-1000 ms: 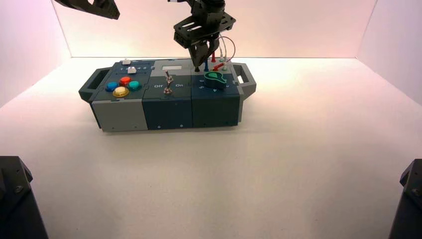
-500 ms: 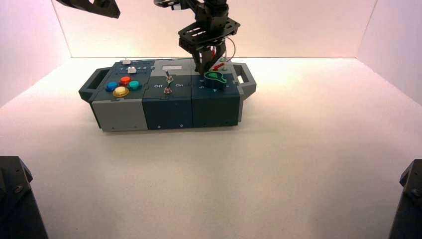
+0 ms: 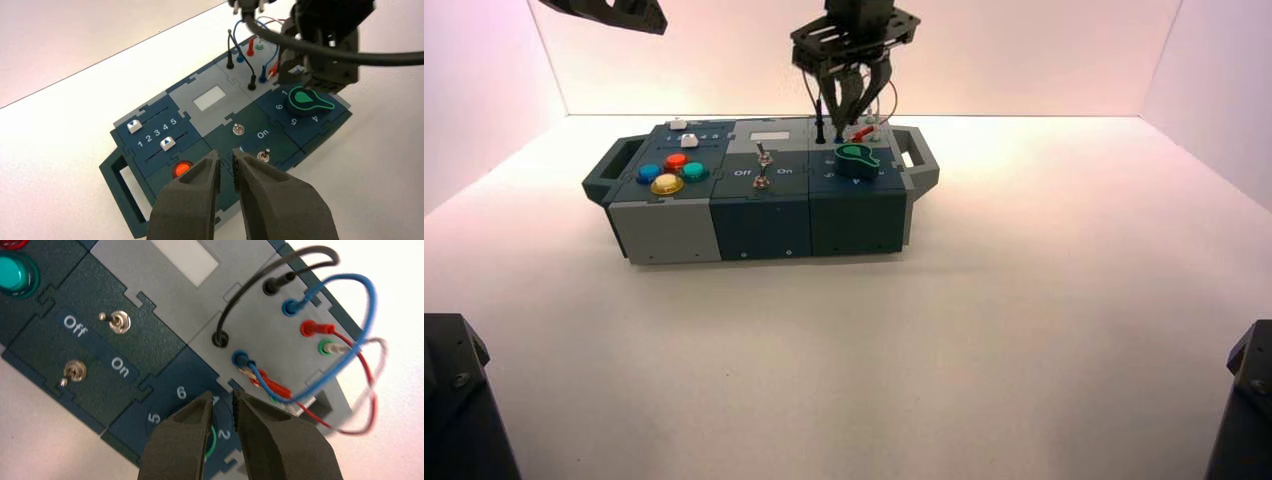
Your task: Insert the black wire.
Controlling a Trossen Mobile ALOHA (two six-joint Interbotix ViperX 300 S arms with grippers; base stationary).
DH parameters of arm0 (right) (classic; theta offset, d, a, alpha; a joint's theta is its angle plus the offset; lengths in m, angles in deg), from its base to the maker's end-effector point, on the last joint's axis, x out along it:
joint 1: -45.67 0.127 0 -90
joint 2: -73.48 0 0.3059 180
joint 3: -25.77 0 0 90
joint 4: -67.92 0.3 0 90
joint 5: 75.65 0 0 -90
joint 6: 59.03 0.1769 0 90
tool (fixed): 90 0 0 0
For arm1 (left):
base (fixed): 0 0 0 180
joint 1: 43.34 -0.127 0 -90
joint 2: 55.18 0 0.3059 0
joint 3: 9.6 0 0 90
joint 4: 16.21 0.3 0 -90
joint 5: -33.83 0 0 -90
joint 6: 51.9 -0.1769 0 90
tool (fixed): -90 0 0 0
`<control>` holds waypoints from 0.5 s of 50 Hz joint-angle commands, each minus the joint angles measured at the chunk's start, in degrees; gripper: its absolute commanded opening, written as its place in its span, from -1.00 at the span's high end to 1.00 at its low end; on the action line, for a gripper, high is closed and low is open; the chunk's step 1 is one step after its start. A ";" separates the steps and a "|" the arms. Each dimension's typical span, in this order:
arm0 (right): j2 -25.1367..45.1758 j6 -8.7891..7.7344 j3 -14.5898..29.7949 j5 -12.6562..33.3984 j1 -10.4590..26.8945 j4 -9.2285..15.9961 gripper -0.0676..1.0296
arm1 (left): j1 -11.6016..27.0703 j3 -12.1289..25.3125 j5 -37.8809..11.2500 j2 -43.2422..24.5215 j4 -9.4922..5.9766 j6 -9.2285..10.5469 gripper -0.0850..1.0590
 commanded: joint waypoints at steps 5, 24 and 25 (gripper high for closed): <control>-3.78 -0.18 0.62 1.49 0.00 -0.18 0.44 | 0.26 0.62 1.41 0.09 0.09 -0.18 0.57; -5.10 -0.09 0.79 2.29 -0.09 -0.18 0.44 | 0.26 0.53 1.85 -2.11 0.09 -0.18 0.57; -5.01 0.00 0.79 2.29 -0.09 -0.18 0.44 | 0.26 0.53 1.76 -2.20 0.09 -0.18 0.57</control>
